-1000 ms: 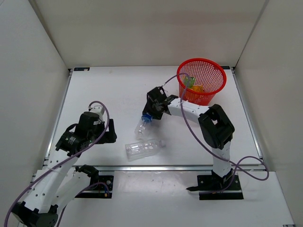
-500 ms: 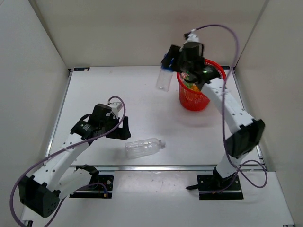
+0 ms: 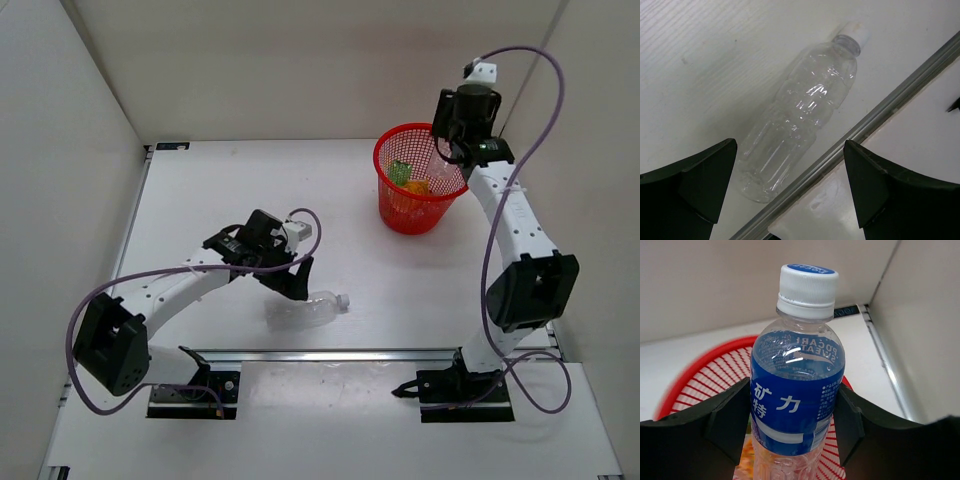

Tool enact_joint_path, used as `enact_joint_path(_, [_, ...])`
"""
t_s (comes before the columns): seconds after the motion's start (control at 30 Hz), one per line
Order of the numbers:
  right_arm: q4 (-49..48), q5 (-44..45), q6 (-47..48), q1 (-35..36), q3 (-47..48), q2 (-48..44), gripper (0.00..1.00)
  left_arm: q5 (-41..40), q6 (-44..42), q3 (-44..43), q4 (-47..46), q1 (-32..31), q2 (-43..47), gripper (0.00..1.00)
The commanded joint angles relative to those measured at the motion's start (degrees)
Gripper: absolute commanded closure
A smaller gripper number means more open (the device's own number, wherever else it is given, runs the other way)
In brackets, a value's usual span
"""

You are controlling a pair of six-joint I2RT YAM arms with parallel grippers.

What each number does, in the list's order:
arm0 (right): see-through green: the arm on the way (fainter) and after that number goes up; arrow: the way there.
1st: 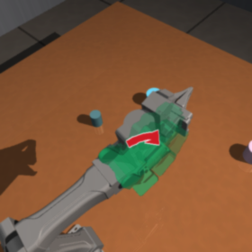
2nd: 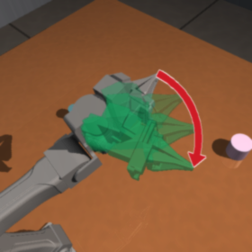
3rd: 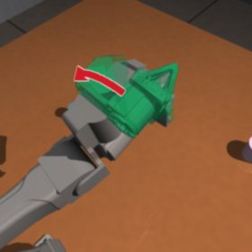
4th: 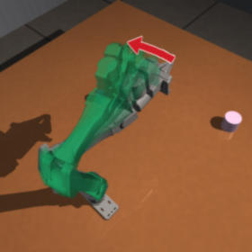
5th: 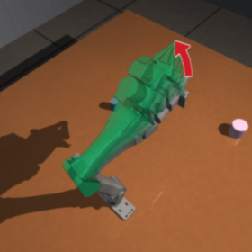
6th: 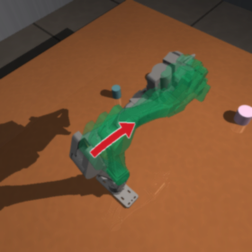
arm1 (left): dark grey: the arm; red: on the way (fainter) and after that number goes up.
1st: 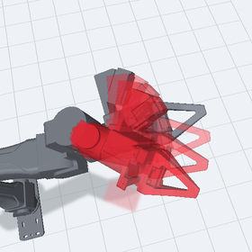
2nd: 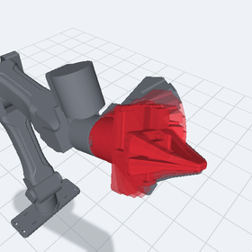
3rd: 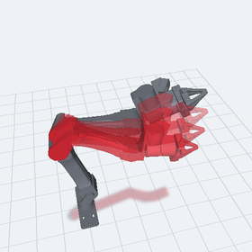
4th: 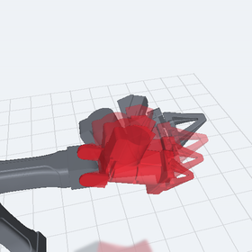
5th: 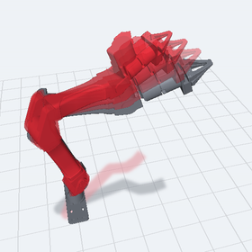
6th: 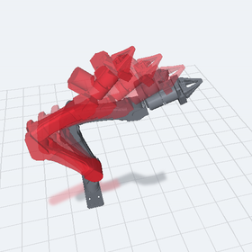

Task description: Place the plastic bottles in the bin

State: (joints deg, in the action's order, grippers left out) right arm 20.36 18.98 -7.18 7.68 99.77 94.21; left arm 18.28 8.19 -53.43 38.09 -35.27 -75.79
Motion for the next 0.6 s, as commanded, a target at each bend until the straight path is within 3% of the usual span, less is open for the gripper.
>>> enact_joint_path(0.0, [-4.27,7.01,8.91,1.28,-2.11,2.02,0.62,2.47,-4.66,-2.47,-1.44,-2.61,-1.02,0.01])
enact_joint_path(0.17, [-5.41,13.44,14.64,3.57,-4.22,3.96,0.44,1.41,-6.52,-3.79,0.06,-4.72,-5.06,0.01])
enact_joint_path(0.3, [-5.51,13.81,15.45,4.36,-6.34,3.17,0.03,4.48,-7.13,-4.66,-1.08,-5.78,-6.91,0.01])
enact_joint_path(0.4, [-3.85,10.91,13.69,4.53,-5.38,0.98,0.01,3.96,-8.18,-4.84,0.14,-7.45,-7.53,0.01])
enact_joint_path(0.57, [5.65,-5.23,4.05,0.14,0.43,-3.58,0.00,3.79,-10.38,-3.88,1.28,-9.20,-9.81,0.01])
